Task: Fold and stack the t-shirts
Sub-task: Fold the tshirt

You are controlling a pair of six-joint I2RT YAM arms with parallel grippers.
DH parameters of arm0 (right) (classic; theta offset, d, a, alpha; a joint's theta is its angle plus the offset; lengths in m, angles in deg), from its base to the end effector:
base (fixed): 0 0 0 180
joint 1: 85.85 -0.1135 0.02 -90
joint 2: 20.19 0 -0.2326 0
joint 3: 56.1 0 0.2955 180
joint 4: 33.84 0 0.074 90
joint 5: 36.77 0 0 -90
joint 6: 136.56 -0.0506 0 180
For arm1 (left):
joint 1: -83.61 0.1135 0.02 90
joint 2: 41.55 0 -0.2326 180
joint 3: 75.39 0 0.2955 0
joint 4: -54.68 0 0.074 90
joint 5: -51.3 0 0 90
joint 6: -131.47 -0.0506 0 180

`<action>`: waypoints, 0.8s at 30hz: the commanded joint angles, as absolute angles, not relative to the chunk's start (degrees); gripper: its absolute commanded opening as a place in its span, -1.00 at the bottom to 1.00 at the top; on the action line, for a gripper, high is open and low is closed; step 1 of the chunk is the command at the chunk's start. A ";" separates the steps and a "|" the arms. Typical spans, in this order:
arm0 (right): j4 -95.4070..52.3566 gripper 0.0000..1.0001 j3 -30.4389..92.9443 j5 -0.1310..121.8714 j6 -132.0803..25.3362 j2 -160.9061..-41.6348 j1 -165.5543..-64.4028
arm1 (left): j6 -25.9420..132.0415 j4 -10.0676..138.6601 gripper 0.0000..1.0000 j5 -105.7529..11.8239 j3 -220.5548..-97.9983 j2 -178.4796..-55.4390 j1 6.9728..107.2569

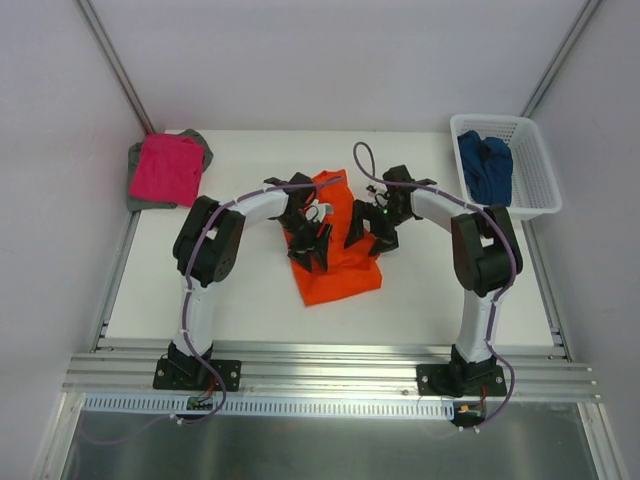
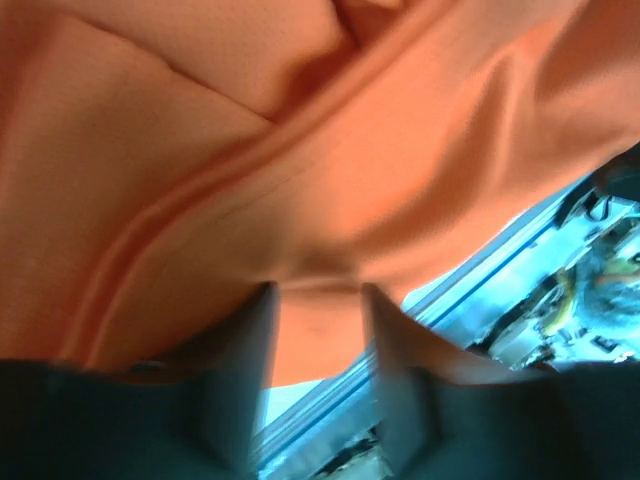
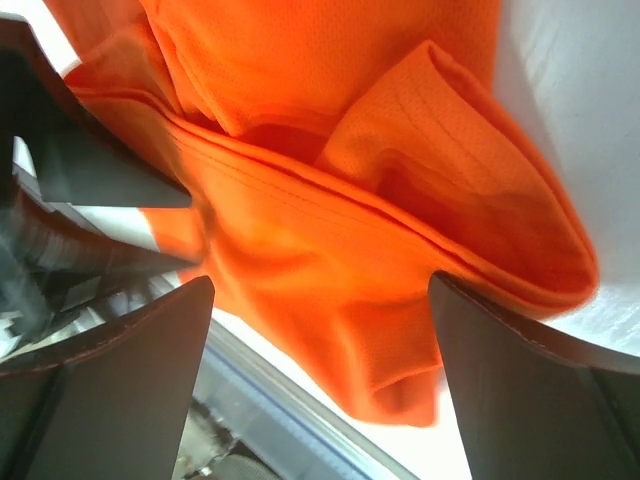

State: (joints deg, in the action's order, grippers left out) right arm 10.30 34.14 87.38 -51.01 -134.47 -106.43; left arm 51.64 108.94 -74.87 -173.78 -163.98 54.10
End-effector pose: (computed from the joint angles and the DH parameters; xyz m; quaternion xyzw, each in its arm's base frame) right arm 0.3912 0.1772 0.0976 -0.1867 0.9216 0.3207 0.1141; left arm 0.3664 -0.2417 0.0770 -0.1900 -0.9269 0.3234 0.0137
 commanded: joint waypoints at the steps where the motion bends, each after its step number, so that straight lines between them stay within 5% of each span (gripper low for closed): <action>1: 12.15 0.88 36.30 83.21 -47.97 -130.08 -107.03 | 49.12 110.26 0.12 -70.53 -177.36 -157.50 54.52; 3: 12.77 0.93 34.99 82.15 -47.44 -127.52 -107.03 | 48.42 110.87 0.72 -66.94 -178.16 -155.99 54.43; 6: 13.91 0.93 33.23 81.62 -46.91 -122.68 -106.95 | 47.45 111.57 0.90 -63.68 -178.95 -151.70 54.35; 14: 18.48 0.97 25.51 82.14 -45.85 -112.05 -106.95 | 47.97 113.51 0.72 -63.93 -167.11 -141.06 54.61; 24: 16.29 0.58 12.40 84.25 -49.28 -109.04 -107.12 | 49.82 111.05 0.25 -68.22 -153.03 -138.75 55.57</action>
State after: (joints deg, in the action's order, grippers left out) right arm 16.47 12.39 82.55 -48.38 -110.60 -106.98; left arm 48.65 111.74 -65.31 -154.55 -138.89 54.51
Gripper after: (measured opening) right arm 0.802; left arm 0.638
